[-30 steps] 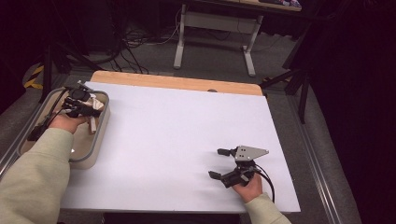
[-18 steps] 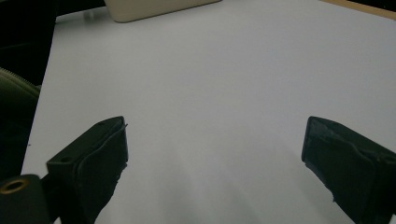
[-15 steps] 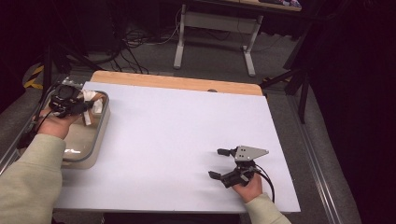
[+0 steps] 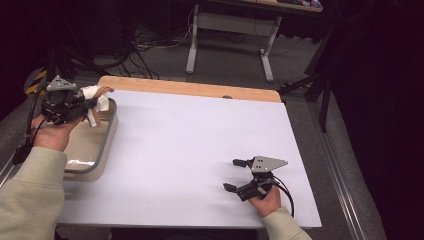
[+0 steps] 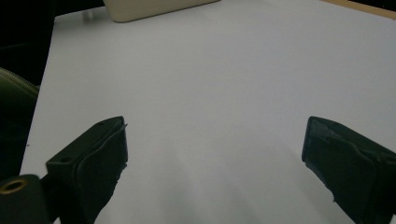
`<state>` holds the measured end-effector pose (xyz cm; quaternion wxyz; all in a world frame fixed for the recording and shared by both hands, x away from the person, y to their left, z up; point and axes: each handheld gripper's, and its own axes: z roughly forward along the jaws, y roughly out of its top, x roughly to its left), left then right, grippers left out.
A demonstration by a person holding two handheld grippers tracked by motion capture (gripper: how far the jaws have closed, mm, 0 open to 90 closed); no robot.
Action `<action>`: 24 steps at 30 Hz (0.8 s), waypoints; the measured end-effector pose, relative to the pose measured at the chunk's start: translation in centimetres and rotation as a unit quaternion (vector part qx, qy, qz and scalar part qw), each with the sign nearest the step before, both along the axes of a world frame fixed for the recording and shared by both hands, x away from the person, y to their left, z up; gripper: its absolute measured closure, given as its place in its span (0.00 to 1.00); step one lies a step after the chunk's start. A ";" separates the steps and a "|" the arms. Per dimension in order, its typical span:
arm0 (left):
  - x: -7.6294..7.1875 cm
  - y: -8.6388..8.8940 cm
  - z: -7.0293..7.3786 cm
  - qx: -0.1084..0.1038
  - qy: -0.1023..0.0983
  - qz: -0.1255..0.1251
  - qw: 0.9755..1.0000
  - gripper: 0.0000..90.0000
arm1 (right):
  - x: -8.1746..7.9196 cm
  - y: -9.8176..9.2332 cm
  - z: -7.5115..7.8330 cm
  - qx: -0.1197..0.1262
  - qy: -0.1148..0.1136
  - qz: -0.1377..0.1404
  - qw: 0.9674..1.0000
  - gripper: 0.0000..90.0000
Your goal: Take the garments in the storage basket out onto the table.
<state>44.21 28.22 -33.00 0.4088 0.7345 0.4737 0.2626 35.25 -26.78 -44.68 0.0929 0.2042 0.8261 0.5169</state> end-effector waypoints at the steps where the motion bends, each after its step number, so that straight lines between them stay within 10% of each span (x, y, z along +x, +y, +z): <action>1: 0.0 0.0 0.0 0.000 0.000 0.000 1.000 0.84 | 0.0 0.0 0.0 0.000 0.000 0.000 1.000 0.08; 12: -1.8 -0.9 1.9 -0.035 -0.054 -0.021 0.998 0.84 | 0.0 0.0 0.0 0.000 -0.002 0.000 1.000 0.08; 24: -2.9 -4.1 2.9 -0.079 -0.087 -0.092 0.989 0.84 | 0.0 0.0 0.0 0.001 -0.003 0.001 1.000 0.08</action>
